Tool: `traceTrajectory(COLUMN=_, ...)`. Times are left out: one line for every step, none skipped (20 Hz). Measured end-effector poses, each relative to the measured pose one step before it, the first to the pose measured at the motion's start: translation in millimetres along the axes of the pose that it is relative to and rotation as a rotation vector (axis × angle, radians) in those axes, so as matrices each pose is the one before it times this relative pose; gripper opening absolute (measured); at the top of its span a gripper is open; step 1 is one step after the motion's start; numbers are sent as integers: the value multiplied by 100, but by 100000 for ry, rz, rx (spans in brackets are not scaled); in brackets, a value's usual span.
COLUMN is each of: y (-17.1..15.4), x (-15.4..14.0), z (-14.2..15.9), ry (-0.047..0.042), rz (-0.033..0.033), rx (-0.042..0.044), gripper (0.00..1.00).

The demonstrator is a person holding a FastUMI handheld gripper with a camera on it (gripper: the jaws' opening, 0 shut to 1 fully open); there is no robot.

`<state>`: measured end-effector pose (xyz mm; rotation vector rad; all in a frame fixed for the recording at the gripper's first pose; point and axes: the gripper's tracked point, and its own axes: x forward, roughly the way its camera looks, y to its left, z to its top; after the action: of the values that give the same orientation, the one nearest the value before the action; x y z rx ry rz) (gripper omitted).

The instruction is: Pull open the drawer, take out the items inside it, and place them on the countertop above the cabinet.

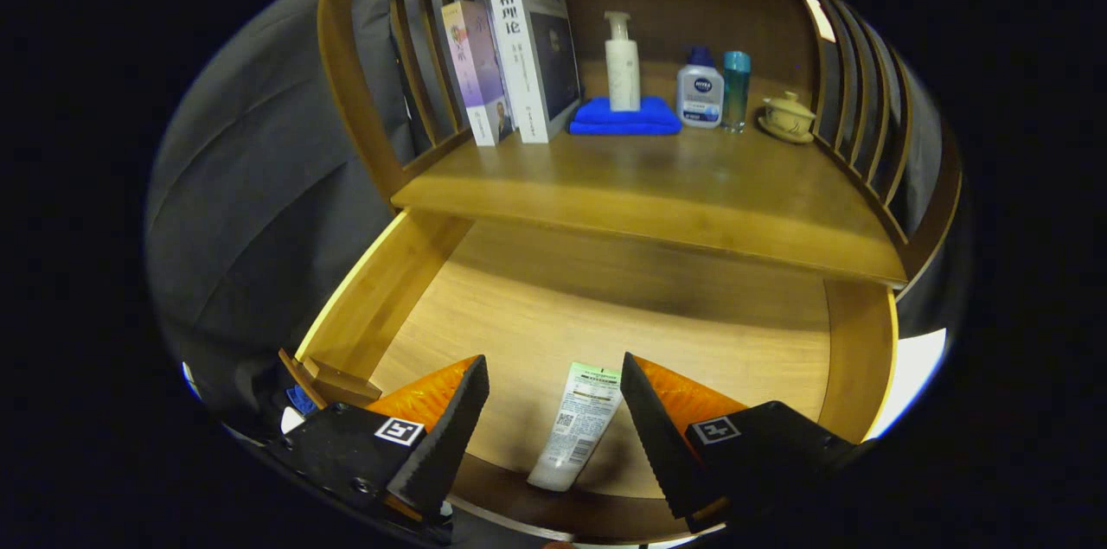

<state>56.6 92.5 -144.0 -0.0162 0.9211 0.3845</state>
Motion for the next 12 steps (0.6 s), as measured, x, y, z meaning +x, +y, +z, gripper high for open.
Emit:
traceTrajectory(y=-63, x=420, z=-596, ry=3824, rz=235, rx=1093, gripper=96)
traceTrajectory(y=-246, x=551, z=-173, ry=2428, rz=-817, rx=832, gripper=96)
traceTrajectory(y=-182, x=217, z=-142, ry=1430, rz=-544, rx=364, gripper=97)
traceTrajectory(y=-70, x=570, z=-292, ry=2551, rz=-194, rx=613, gripper=96)
traceTrajectory(y=-41, x=428, z=-206, ry=2500, rz=394, rx=981, gripper=96)
traceTrajectory(y=-328, x=546, z=-377, ry=2869, rz=-561, rx=1068, gripper=97)
traceTrajectory(y=-224, x=469, z=-345, ry=2095, rz=-794, rx=434, gripper=97)
traceTrajectory(y=-407, x=368, z=-237, ry=2255, rz=-1031, rx=-79, gripper=97)
traceTrajectory(y=-81, x=348, z=-380, ry=2032, rz=-26, rx=109, gripper=97)
traceTrajectory(y=87, x=306, z=-297, ry=2264, rz=788, rx=810, gripper=97)
traceTrajectory(y=12, x=370, z=-450, ry=2477, rz=370, rx=1038, gripper=97)
traceTrajectory(y=-120, x=392, z=-328, ry=2129, rz=-211, rx=433, gripper=97)
